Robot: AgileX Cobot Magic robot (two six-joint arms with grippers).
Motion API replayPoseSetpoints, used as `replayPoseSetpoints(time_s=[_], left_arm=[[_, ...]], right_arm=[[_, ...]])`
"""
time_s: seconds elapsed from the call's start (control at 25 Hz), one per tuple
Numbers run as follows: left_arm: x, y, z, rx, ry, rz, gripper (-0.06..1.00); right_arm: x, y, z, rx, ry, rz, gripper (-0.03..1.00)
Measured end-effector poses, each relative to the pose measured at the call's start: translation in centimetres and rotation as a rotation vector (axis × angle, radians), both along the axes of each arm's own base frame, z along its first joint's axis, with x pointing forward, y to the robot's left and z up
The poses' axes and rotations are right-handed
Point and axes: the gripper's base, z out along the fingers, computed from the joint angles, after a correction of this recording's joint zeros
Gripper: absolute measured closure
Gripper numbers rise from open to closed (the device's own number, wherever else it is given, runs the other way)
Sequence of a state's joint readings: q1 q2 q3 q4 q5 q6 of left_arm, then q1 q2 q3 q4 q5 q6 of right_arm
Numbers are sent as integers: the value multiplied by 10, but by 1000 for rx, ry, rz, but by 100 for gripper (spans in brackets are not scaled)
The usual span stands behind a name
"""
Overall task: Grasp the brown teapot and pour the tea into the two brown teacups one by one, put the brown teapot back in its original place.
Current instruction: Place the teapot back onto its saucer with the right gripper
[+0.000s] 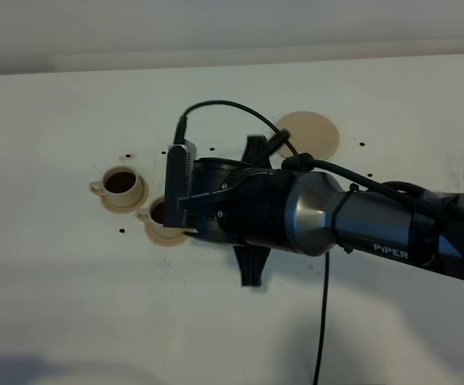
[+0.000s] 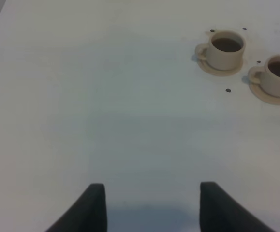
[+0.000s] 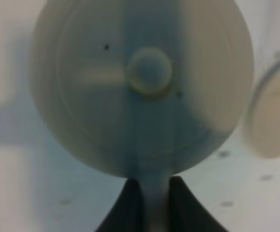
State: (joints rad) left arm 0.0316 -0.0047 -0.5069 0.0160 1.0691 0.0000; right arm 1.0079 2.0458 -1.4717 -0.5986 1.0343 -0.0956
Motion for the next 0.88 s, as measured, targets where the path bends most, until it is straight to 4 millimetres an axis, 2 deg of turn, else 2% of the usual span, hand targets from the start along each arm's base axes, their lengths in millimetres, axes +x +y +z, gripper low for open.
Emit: replayPoseSetpoints(time_s=[0.2, 0.48, 0.72, 0.88], left_arm=[[0, 0, 0, 0, 0, 0, 53], [0, 0, 0, 0, 0, 0, 53], [0, 0, 0, 0, 0, 0, 53], [0, 0, 0, 0, 0, 0, 53]], right_arm=[[-7, 0, 0, 102, 108, -98, 88], [-11, 4, 18, 293, 165, -167, 88], [-8, 9, 17, 410, 218, -217, 88], [-7, 9, 16, 423, 224, -226, 88]])
